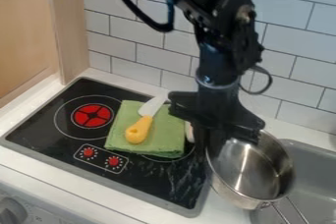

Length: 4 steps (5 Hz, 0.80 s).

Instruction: Moved the silver dish to the left edge of the stove

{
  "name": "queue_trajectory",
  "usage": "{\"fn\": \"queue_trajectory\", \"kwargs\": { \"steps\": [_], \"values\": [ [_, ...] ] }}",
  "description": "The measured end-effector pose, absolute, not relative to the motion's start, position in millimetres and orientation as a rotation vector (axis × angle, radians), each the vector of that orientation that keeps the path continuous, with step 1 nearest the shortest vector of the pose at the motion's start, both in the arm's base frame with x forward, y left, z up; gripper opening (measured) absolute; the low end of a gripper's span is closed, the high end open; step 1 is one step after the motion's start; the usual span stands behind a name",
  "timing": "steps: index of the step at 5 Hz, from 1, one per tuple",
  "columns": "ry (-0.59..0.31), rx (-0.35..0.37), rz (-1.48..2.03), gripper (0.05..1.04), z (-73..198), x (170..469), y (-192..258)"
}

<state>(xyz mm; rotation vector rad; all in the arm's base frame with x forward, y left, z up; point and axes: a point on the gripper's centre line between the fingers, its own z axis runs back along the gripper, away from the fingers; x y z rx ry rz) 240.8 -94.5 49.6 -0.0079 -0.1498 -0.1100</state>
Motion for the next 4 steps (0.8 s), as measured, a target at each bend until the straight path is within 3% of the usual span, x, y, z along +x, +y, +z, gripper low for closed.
{"fn": "queue_trajectory", "kwargs": {
  "steps": [4],
  "values": [
    [-0.19, -0.063, 0.184, 0.055, 63.9, 260.4, -0.1]
  ]
}}
